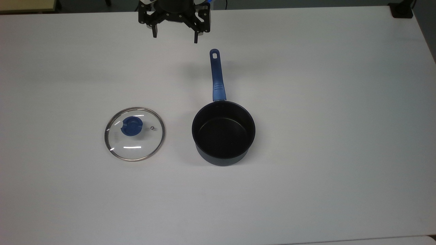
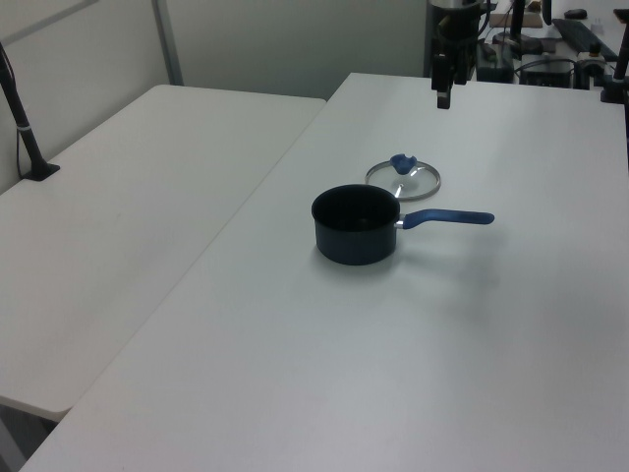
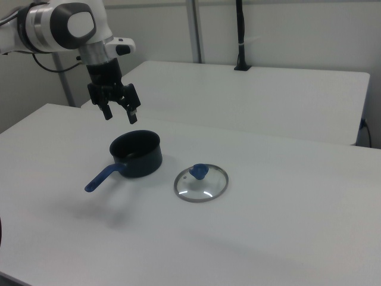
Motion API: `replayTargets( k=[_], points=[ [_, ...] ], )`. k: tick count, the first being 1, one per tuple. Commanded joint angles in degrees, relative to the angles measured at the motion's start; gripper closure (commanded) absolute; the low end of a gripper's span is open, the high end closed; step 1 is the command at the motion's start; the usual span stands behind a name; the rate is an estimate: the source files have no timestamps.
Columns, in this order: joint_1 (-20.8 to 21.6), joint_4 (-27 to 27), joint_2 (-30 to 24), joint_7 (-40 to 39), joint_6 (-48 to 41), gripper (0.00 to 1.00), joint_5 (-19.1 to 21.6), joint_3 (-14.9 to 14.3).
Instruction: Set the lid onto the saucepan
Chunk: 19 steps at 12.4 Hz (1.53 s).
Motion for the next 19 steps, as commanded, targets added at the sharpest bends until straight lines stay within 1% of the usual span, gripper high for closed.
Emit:
replayTargets(
  k=[1,9,14,18,19],
  points=[
    [1.1,-1.13,-0.52,-0.55,1.42,0.0,-1.03,-0.94],
    [0.66,-1.04,-0.44,-1.6,1.77,0.0,-0.94,-0.94],
    [0.93,-0.78,2.37,-2.04,8.96,0.0,-0.15,-0.94],
    [1.45,-0.52,7.72,-1.78,14.68,0.0,-0.15,-0.67],
    [2.06,1.75,10.09,-1.61,16.09,0.0,0.02,-0.59]
  ],
)
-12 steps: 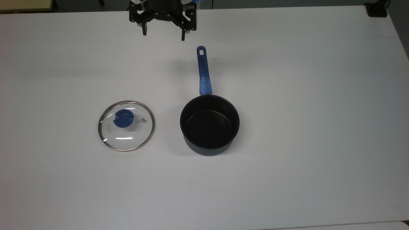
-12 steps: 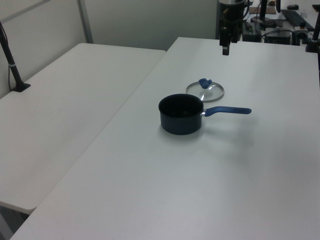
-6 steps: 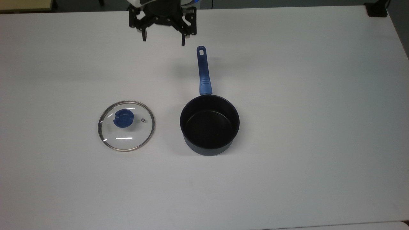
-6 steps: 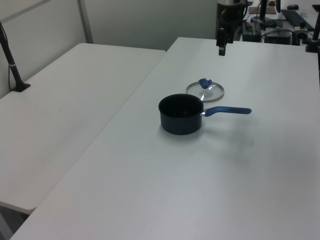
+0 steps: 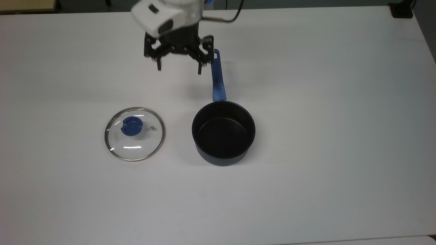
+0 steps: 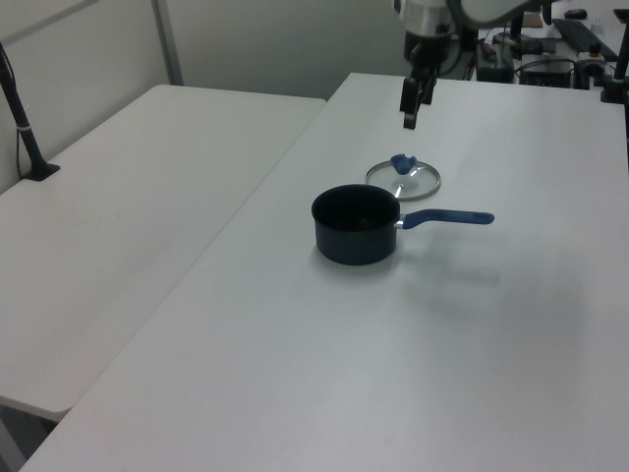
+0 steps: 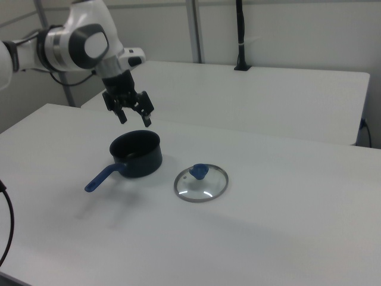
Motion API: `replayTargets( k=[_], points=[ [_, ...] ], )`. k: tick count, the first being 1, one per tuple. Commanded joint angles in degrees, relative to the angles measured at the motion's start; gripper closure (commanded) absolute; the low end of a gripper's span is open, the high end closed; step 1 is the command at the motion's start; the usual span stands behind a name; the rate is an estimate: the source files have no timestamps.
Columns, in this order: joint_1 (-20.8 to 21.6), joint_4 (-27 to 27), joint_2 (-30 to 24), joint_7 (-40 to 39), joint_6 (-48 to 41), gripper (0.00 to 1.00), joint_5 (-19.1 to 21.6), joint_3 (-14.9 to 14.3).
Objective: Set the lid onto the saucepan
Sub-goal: 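Move the open gripper over the glass lid's blue knob, then lower the gripper and close it on the blue knob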
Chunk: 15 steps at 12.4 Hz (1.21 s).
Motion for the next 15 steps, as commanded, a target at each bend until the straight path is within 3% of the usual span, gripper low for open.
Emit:
replayTargets(
  k=[1,5,10,15],
  points=[
    [1.98,4.2,6.18,-0.42,3.27,0.0,0.13,-0.62],
    [-3.53,4.31,6.81,-6.72,3.1,0.0,0.13,-1.41],
    [-11.98,4.57,12.18,-10.51,7.22,0.0,0.57,-1.41],
    [-12.96,3.61,17.26,-10.09,13.98,0.02,3.72,-1.15]
  ],
)
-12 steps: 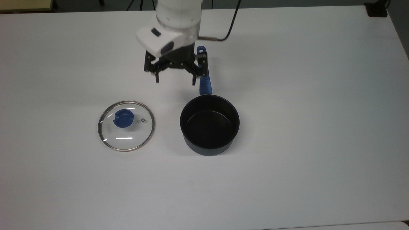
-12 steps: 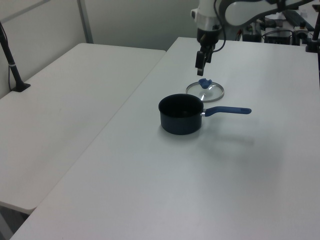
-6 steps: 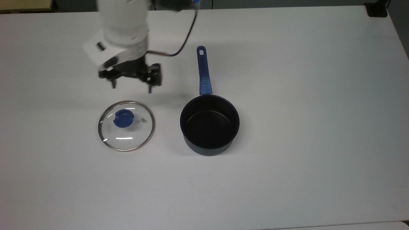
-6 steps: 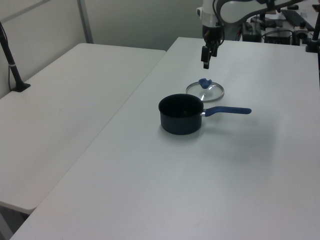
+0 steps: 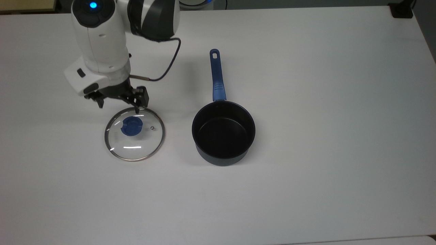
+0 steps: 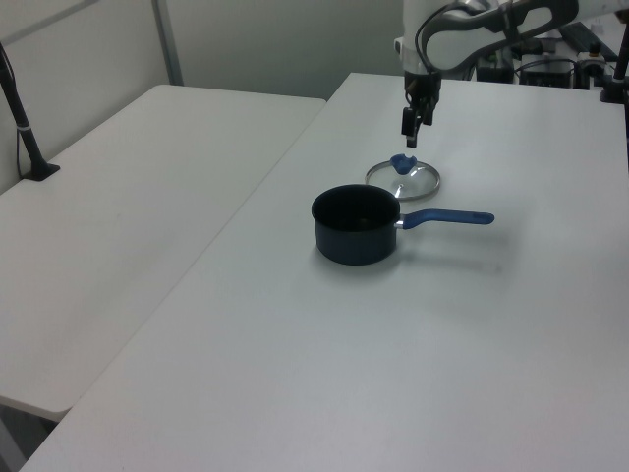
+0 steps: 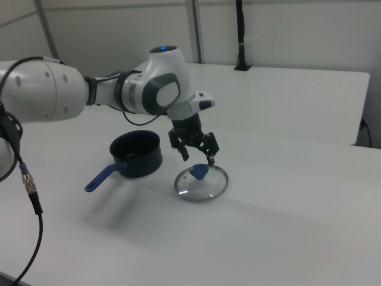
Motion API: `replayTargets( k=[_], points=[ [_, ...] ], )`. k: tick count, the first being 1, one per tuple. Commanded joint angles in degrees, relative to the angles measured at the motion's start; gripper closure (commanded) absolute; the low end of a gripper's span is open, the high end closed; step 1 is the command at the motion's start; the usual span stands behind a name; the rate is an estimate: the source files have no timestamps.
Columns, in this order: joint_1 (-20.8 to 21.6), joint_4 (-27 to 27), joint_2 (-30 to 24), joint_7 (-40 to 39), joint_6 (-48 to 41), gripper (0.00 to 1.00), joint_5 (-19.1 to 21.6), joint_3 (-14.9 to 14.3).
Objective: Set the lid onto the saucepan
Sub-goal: 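Lower the gripper and close it on the blue knob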
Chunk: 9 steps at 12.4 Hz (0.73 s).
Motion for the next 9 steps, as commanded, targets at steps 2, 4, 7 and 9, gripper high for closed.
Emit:
replayTargets(
  k=[2,4,7,9],
  points=[
    [0.65,-0.2,3.91,1.58,6.22,0.04,2.86,0.45],
    [0.74,-0.2,4.45,1.76,6.41,0.05,3.29,0.62],
    [0.74,-0.2,5.41,1.68,6.85,0.2,3.65,0.62],
    [0.74,-0.2,5.5,1.5,7.29,0.45,3.74,0.71]
  ],
)
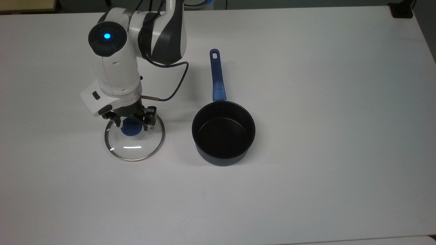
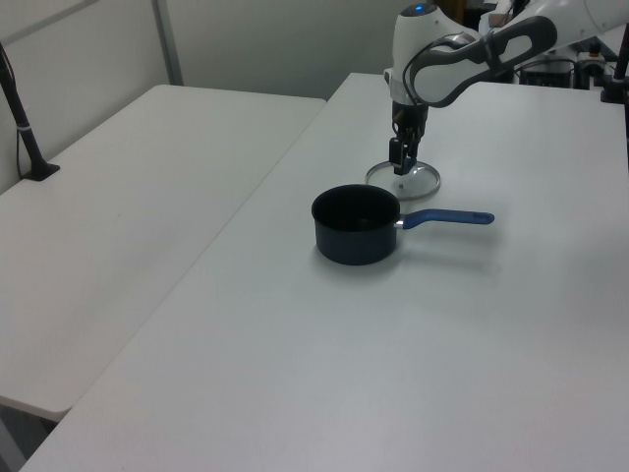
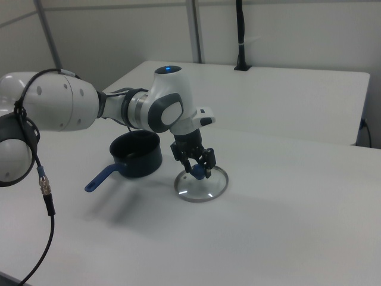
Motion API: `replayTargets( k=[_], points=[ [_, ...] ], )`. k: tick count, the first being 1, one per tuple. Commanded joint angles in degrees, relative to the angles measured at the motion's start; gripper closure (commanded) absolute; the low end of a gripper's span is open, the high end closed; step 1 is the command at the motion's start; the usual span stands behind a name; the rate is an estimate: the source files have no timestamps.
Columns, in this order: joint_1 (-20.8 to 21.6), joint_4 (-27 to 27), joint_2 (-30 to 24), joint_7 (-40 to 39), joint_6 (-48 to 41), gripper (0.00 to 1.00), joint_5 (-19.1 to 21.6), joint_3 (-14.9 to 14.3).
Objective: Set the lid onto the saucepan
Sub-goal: 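Lower the gripper and close it on the blue knob, then lift the glass lid and carry it over the saucepan, lowering onto the rim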
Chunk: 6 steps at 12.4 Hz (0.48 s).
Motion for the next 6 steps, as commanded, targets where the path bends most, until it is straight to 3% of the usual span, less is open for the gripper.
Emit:
replayTargets(
  k=[1,3,6],
  points=[
    [0.32,-0.24,0.12,0.64,2.77,0.52,0.9,0.01],
    [0.32,0.11,-1.01,0.2,2.52,0.65,0.82,0.01],
    [2.32,2.73,-5.14,0.73,-2.55,0.66,1.08,1.75]
  ],
)
